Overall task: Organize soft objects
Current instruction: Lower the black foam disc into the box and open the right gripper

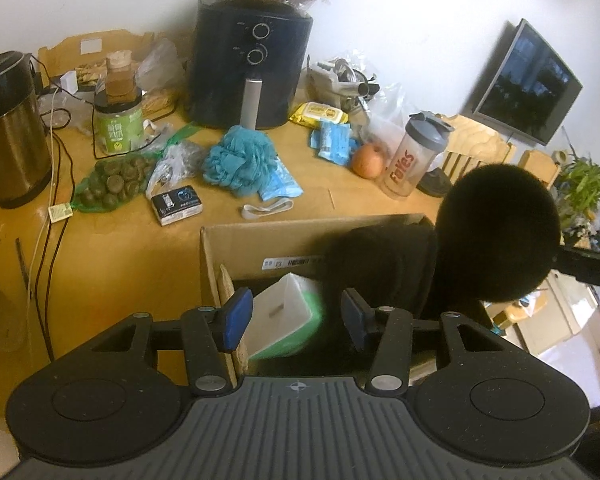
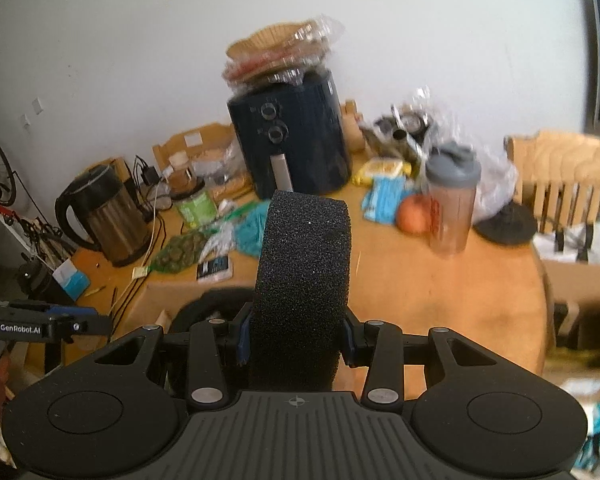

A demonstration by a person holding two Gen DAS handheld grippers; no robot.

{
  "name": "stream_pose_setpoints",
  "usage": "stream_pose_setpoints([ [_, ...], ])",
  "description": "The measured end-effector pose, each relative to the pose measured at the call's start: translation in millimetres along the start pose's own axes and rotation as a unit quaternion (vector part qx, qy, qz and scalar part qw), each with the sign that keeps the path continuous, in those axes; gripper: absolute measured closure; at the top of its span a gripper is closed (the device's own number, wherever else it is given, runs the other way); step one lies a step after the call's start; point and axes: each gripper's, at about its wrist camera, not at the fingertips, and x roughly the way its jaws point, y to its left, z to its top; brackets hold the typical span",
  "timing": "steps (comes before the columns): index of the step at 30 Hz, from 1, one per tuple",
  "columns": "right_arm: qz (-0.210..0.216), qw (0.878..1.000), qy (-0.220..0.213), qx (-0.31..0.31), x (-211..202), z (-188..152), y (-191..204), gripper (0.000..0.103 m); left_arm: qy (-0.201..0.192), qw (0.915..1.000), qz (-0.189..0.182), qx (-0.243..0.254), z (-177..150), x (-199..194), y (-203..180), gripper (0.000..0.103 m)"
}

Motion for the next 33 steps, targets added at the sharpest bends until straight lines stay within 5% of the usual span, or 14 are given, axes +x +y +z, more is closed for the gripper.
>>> stream_pose_setpoints([
  [16,-0.003,0.998,0.066,-0.005,18,-4,17,0.059,0.001,0.9997,0.014,-0.018,-7,-6,9,0.055],
  [27,0.056,0.992,0.111,-0.012,56,-9,40,0.055,-0.007,0.9996,0.016,-0.024,-4,-7,10,0.055],
  [28,0.051,0.992,0.114,-0.011,59,-9,41,0.052,-0.007,0.9996,0.015,-0.023,-4,-8,10,0.055],
  [32,0.033,0.993,0.107,-0.029,56,-11,44,0.008,-0.009,0.9995,0.018,-0.024,-4,-8,11,0.055],
  [33,0.028,0.994,0.100,-0.033,52,-11,43,0.005,-0.008,0.9994,0.018,-0.026,-5,-8,12,0.055],
])
